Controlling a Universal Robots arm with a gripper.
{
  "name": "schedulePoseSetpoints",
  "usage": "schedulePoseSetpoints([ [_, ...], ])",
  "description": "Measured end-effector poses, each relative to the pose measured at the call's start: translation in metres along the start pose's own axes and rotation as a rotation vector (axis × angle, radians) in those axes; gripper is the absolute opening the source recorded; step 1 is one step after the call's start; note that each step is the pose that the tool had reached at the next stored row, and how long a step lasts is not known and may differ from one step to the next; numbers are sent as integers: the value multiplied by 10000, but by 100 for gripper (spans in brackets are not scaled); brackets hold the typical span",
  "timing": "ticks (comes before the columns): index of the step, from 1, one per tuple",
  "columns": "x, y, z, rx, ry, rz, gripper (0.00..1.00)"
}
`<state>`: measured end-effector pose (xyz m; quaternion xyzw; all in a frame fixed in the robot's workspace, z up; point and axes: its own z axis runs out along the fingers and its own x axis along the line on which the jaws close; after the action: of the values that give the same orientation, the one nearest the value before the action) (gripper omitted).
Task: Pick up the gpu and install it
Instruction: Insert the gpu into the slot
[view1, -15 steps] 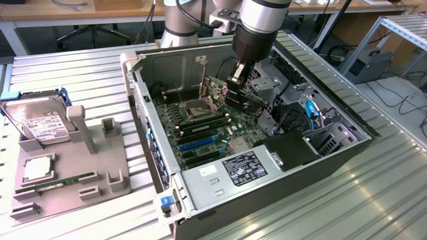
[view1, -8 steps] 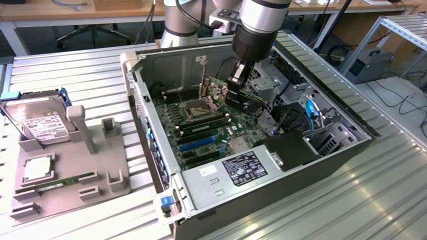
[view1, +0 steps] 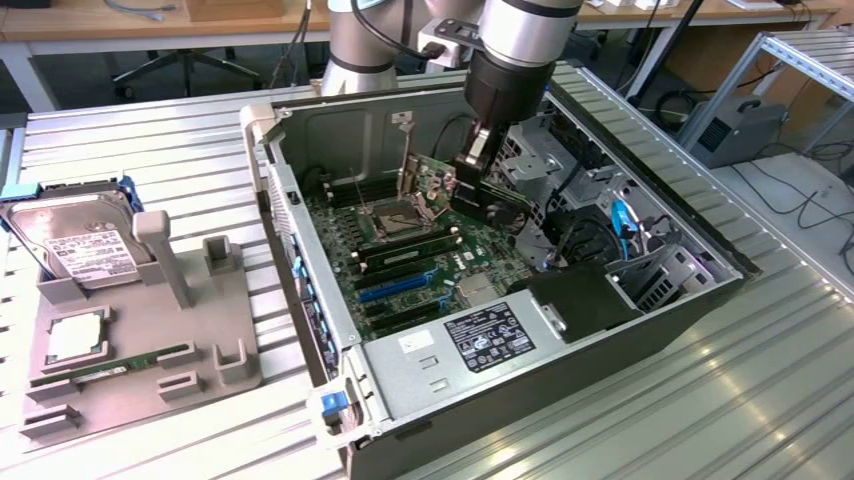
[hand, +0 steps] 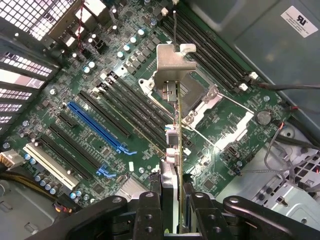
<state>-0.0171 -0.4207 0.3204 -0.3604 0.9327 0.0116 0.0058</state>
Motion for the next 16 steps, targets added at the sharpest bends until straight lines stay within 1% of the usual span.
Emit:
schedulePoseSetpoints([
  [16,0,0,5,6,20,-427,27],
])
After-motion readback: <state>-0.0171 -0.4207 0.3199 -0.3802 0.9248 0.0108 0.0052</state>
